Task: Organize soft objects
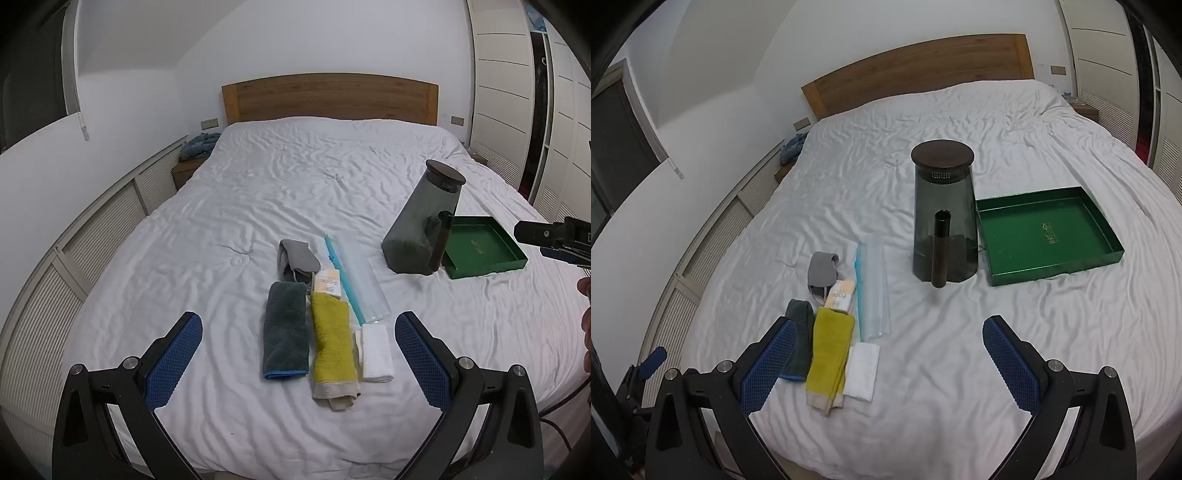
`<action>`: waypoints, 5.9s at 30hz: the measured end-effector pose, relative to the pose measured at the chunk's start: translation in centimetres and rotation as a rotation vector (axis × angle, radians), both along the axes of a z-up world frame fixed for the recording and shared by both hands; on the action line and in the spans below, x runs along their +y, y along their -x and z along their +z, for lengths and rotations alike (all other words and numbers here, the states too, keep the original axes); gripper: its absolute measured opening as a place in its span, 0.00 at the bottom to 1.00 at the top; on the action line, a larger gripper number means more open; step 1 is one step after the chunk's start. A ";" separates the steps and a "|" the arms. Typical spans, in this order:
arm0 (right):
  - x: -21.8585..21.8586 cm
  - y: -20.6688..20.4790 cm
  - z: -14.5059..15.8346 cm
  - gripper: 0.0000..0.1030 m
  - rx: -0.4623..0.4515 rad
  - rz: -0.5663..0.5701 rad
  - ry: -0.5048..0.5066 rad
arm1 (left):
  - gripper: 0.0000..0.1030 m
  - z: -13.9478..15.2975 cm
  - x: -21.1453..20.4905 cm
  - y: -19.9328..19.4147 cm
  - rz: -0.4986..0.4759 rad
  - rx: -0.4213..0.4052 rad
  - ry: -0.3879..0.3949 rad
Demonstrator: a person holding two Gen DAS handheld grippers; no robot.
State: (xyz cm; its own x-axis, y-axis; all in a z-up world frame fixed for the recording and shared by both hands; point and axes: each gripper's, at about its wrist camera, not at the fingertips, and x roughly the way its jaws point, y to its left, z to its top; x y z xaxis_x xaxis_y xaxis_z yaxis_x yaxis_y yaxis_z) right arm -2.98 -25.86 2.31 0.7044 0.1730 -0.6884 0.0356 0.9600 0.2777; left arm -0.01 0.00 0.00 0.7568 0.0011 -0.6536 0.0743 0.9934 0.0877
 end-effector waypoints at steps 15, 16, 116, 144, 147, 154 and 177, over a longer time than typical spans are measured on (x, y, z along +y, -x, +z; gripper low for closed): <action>-0.1 0.0 -0.2 0.99 0.000 0.004 0.005 | 0.99 0.0 0.0 0.0 -0.005 0.005 0.009; -0.1 0.0 -0.2 0.99 0.000 0.002 0.005 | 0.99 0.0 0.0 0.0 -0.004 0.005 0.009; 2.6 -5.1 -4.1 1.00 0.102 0.065 0.068 | 0.99 -5.4 1.4 -5.1 0.009 0.153 0.047; 11.9 -28.1 -24.9 0.88 0.331 0.229 0.289 | 0.99 -18.3 0.9 -32.6 0.078 0.452 0.025; 12.2 -29.7 -26.6 0.88 0.348 0.235 0.286 | 0.99 -19.9 1.0 -34.1 0.090 0.504 0.016; 13.1 -32.2 -28.7 0.82 0.350 0.253 0.290 | 0.99 -22.7 1.1 -36.0 0.110 0.590 -0.027; 13.3 -32.4 -28.4 0.08 0.293 0.349 0.334 | 0.19 -24.3 -1.7 -36.2 0.070 0.576 -0.044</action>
